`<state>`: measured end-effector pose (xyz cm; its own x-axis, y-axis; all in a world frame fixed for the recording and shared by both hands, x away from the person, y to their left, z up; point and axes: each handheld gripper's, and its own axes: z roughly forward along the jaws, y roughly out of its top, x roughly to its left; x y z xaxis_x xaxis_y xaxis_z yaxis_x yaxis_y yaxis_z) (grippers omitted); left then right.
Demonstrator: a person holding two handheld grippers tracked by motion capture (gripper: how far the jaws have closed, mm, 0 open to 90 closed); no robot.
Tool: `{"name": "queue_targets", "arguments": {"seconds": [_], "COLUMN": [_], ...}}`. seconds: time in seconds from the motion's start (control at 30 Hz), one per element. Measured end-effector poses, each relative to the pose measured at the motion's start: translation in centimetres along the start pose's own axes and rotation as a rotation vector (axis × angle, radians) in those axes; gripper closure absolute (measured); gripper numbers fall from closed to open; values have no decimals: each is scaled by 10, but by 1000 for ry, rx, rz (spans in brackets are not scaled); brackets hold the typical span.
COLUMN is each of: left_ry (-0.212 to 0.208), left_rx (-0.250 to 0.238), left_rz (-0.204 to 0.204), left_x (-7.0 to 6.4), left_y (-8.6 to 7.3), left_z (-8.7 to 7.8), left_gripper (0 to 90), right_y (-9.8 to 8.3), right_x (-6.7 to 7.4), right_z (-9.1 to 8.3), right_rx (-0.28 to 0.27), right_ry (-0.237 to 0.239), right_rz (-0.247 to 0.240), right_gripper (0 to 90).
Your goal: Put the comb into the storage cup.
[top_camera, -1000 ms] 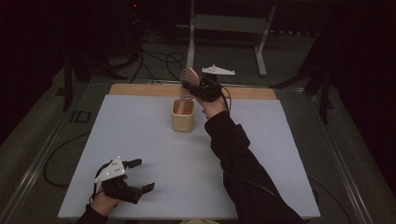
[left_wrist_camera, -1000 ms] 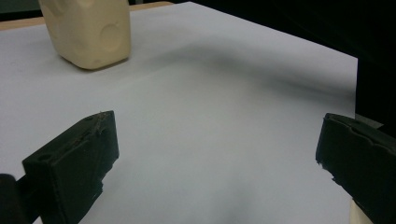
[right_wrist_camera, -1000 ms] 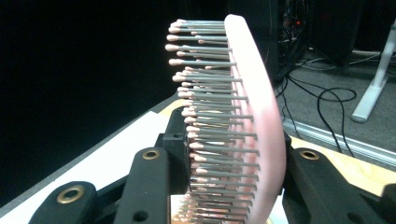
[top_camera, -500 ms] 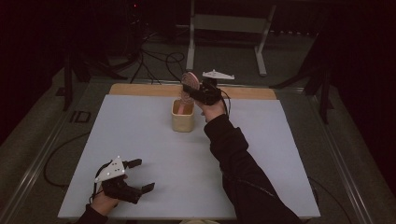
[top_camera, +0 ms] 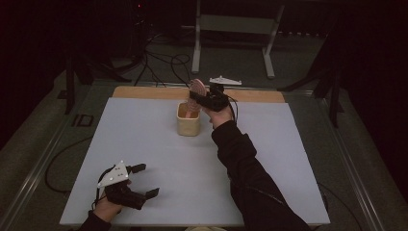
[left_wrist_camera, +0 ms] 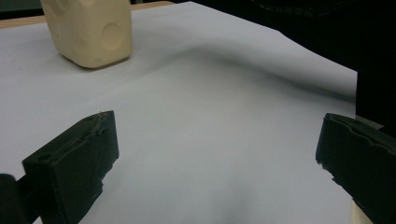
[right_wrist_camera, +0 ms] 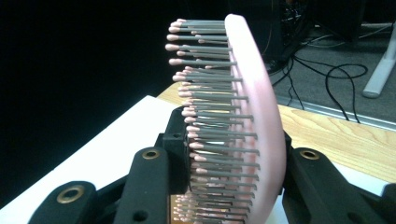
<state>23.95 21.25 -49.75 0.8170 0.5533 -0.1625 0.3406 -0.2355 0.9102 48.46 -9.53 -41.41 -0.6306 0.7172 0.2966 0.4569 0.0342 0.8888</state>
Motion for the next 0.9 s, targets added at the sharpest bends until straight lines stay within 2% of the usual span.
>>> {"name": "queue_targets", "arguments": {"seconds": [0.27,0.3,0.57,0.6,0.63,0.67,0.7,0.77,0.8,0.83,0.9], "left_ry": [-7,-8,-8,-9,-9,-9,-10,-9,-9,-10,-9], "left_rx": [4,4,3,4,3,3,4,3,3,4,5], "left_rz": [0,0,-2,-1,-2,-2,-1,0,0,-3,-3], "left_x": [0,0,0,0,0,0,0,0,0,0,0], "left_y": [0,0,0,0,0,0,0,0,0,-1,-1], "left_z": [1,1,2,2,2,2,2,2,2,2,2], "left_gripper": [3,3,3,3,3,3,3,3,3,3,3], "right_y": [0,-1,-2,-2,-2,-2,-2,-2,-2,-2,-3], "right_x": [-5,-6,-12,-12,-13,-13,-14,-16,-16,-19,-21], "right_z": [-1,-2,-5,-5,-5,-5,-5,-6,-6,-5,-6], "right_rx": [11,14,21,27,31,31,44,52,52,79,91], "right_ry": [13,-1,-17,-34,-28,-28,-32,-39,-39,-40,-50], "right_rz": [6,9,10,1,3,3,14,28,28,47,53], "right_gripper": [637,633,620,572,506,506,399,268,268,149,106]}}
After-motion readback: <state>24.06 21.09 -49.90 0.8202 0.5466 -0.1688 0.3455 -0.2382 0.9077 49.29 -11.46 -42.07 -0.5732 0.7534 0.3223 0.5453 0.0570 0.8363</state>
